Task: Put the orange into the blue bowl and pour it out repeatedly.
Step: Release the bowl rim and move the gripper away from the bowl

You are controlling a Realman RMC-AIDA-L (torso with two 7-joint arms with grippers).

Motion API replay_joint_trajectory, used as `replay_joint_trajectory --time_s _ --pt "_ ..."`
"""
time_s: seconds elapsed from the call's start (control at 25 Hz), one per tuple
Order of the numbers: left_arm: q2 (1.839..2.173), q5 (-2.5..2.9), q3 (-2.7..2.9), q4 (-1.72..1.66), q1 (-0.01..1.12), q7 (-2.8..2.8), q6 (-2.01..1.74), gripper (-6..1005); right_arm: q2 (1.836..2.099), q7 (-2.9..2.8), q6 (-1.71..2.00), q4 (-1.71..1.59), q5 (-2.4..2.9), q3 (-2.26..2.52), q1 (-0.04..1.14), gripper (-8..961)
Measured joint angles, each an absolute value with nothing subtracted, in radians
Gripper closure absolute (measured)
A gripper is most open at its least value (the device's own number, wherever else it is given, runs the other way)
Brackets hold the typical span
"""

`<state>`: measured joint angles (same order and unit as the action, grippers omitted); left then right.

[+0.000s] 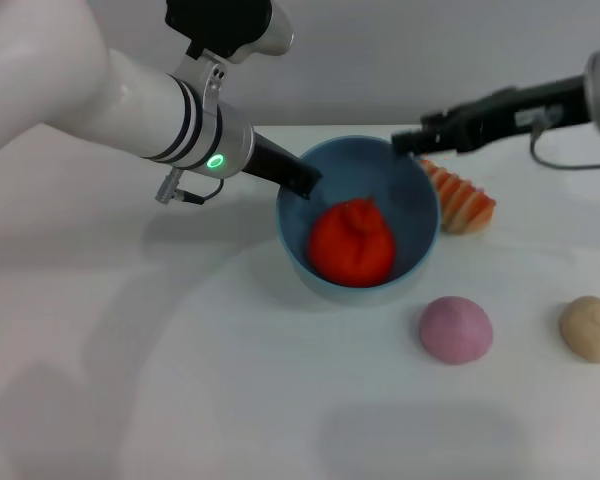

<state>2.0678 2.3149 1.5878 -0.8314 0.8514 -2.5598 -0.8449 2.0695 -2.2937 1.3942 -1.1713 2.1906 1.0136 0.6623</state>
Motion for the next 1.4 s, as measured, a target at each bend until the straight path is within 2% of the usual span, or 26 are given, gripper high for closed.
replay_joint_trajectory --time_s 0.24,0.68,0.92,1.4 --pt "2.067 2.351 1.588 -0.831 0.867 -2.563 -0.862 1000 2.067 -2.213 1.39 -1.279 2.017 0.976 0.584 395" --pt "2.067 2.389 1.579 -0.849 0.93 -2.569 -1.005 1000 2.066 -1.996 1.238 -1.135 1.846 0.875 0.468 395" --pt "2.072 2.385 1.582 -0.835 0.953 -2.579 -1.046 1000 2.066 -1.987 1.232 -1.082 1.847 0.871 0.444 395" --pt "2.073 2.384 1.646 -0.799 0.899 -2.583 -0.982 1000 2.07 -1.98 1.232 -1.049 1.832 0.87 0.436 396"
